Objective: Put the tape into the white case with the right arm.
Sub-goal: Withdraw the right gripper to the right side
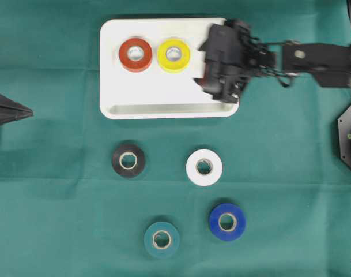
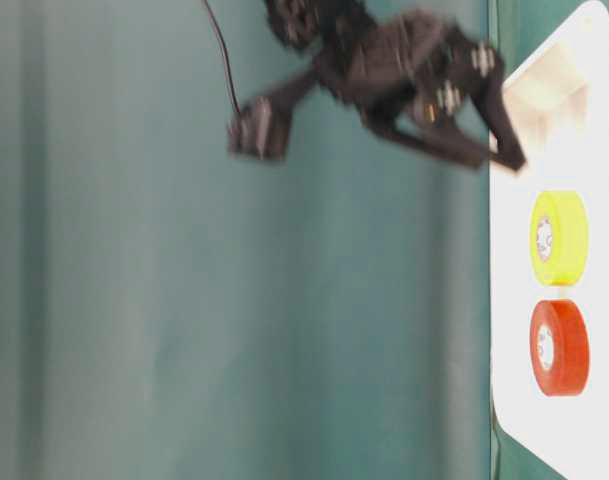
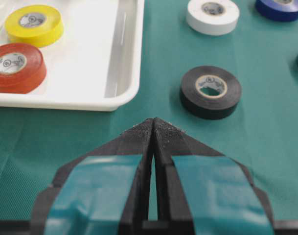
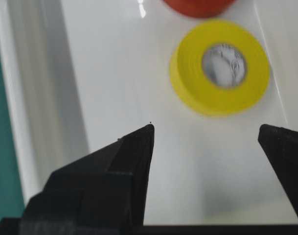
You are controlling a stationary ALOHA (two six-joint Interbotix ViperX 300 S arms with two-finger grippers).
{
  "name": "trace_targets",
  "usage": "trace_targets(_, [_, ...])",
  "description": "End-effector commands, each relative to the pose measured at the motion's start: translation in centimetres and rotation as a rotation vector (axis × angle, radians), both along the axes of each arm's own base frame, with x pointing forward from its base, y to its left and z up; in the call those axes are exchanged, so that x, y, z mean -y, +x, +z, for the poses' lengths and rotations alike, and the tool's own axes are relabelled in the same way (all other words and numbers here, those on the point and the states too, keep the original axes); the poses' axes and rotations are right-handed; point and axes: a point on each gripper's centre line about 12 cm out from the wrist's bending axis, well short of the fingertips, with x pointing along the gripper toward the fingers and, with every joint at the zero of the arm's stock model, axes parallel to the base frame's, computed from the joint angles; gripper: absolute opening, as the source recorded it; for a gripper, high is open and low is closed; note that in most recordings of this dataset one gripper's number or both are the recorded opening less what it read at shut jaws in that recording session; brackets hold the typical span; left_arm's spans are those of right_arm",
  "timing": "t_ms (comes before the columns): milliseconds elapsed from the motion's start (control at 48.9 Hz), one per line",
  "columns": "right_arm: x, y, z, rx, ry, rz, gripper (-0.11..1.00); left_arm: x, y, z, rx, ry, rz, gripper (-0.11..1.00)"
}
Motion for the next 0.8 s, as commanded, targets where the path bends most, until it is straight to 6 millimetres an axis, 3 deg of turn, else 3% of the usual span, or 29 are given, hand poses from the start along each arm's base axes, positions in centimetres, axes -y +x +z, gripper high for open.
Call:
trace_targets(0, [-0.5, -1.4, 1.6, 0.052, -0.011, 0.006, 0.63, 0.0, 0.1, 0.4, 0.012, -0.001, 0.003, 0.01])
trace_targets(389, [-3.6, -8.2, 0.8, 0.141, 0.009, 0.057, 0.63, 0.0, 0.1, 0.4, 0.011, -0.001, 0.003, 0.01])
trace_targets(778, [-5.0, -12.1, 0.5, 0.177, 0.013, 0.048, 0.63, 0.0, 0.1, 0.4, 0.011, -0.001, 0.003, 0.01])
